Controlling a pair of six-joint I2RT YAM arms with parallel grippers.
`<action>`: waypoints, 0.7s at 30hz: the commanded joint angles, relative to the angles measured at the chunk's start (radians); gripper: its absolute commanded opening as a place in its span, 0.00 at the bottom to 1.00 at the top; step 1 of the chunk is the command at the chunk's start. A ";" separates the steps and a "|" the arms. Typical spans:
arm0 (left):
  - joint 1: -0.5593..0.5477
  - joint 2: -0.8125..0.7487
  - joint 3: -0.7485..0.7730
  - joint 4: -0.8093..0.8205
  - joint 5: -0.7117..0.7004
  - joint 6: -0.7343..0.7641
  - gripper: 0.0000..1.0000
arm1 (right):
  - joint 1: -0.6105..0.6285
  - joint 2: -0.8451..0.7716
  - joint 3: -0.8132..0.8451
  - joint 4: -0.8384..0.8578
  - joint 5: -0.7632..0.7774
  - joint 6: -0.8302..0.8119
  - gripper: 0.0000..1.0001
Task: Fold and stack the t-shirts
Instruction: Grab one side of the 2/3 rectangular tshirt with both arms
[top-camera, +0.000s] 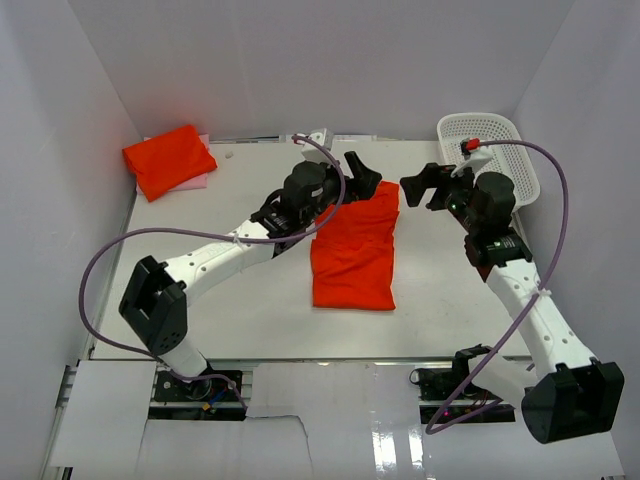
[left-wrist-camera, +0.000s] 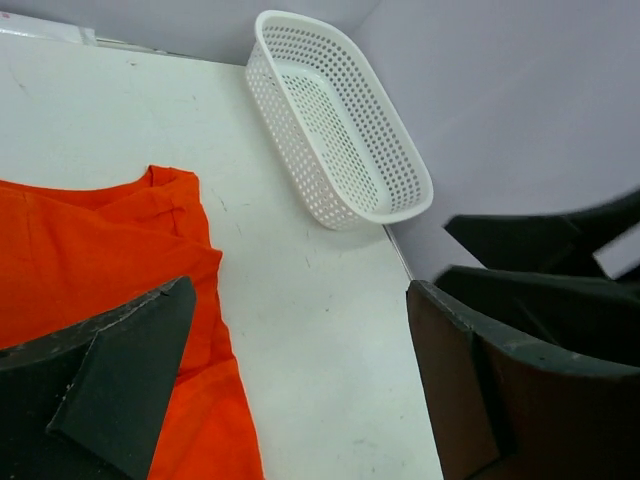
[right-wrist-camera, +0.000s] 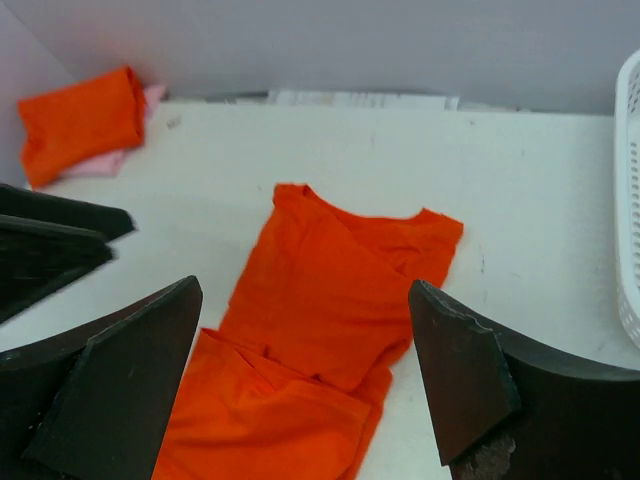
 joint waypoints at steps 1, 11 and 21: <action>-0.002 0.037 0.052 0.068 -0.072 -0.071 0.98 | 0.001 -0.078 -0.042 0.303 0.056 0.163 0.90; -0.014 0.221 0.182 0.261 0.224 0.014 0.98 | 0.006 -0.055 0.073 0.269 0.064 0.328 0.90; -0.039 0.233 0.185 0.306 0.320 0.051 0.98 | 0.012 -0.039 0.099 0.291 0.038 0.404 0.90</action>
